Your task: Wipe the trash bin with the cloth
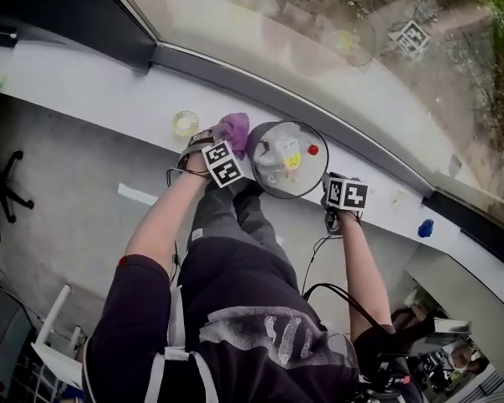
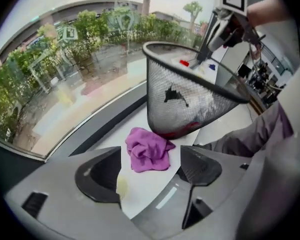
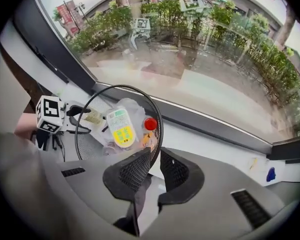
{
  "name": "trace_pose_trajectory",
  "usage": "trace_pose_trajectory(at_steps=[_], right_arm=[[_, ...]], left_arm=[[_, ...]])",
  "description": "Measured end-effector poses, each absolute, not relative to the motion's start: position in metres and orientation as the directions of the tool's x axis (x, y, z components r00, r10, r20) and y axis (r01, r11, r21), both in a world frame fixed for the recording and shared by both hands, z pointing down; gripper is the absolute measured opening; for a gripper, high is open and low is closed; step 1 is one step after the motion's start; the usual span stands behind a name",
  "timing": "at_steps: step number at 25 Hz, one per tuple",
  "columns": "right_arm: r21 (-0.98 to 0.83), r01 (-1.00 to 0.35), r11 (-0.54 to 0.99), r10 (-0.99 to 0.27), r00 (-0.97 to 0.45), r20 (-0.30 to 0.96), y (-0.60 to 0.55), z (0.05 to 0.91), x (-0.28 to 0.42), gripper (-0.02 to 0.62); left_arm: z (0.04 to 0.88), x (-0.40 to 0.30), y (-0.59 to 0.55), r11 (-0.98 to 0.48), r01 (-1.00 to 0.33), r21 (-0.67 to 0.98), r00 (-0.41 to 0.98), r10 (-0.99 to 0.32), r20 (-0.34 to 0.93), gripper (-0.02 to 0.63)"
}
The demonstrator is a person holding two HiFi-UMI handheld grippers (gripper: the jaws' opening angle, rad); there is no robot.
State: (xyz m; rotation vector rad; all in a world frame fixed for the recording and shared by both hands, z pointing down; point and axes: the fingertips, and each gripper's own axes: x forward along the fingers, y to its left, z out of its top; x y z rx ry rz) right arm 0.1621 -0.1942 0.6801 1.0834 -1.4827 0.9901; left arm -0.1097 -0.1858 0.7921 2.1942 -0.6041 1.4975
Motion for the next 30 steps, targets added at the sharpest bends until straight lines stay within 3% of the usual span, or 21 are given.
trace_pose_trajectory(at_steps=[9,14,17,18,23,26,28,29,30], right_arm=[[-0.114,-0.973,0.201,-0.136,-0.143,0.980,-0.191,0.696,0.168,0.017],[-0.085,-0.976,0.203,-0.212,-0.129,0.969,-0.204,0.694,0.170,0.018],[-0.081,-0.974,0.211,-0.228,-0.130,0.965,-0.210,0.691,0.168,0.060],[-0.076,-0.973,0.217,-0.235,-0.128,0.964,-0.212,0.689,0.168,0.106],[-0.019,-0.951,0.309,-0.217,-0.090,0.972,-0.224,0.701,0.175,0.109],[-0.071,-0.959,0.275,-0.162,-0.119,0.980,-0.226,0.719,0.172,0.107],[-0.103,-0.963,0.251,-0.135,-0.140,0.981,-0.219,0.729,0.168,0.092],[-0.103,-0.965,0.243,-0.138,-0.139,0.981,-0.217,0.732,0.169,0.025],[-0.109,-0.967,0.229,-0.145,-0.145,0.979,-0.217,0.735,0.170,0.011]], left_arm=[[0.892,-0.096,-0.193,-0.883,-0.450,0.133,0.226,0.032,0.974,0.347],[0.922,-0.093,-0.207,-0.887,-0.447,0.117,0.189,0.034,0.981,0.347],[0.933,-0.092,-0.208,-0.900,-0.424,0.105,0.177,0.031,0.984,0.347],[0.936,-0.090,-0.208,-0.903,-0.418,0.103,0.177,0.031,0.984,0.347],[0.950,-0.084,-0.202,-0.913,-0.391,0.118,0.180,0.050,0.982,0.347],[0.954,-0.081,-0.203,-0.908,-0.396,0.140,0.195,0.066,0.979,0.344],[0.953,-0.077,-0.199,-0.914,-0.371,0.162,0.210,0.088,0.974,0.295],[0.952,-0.076,-0.196,-0.916,-0.359,0.177,0.218,0.101,0.971,0.253],[0.950,-0.076,-0.195,-0.914,-0.359,0.187,0.230,0.108,0.967,0.182]])
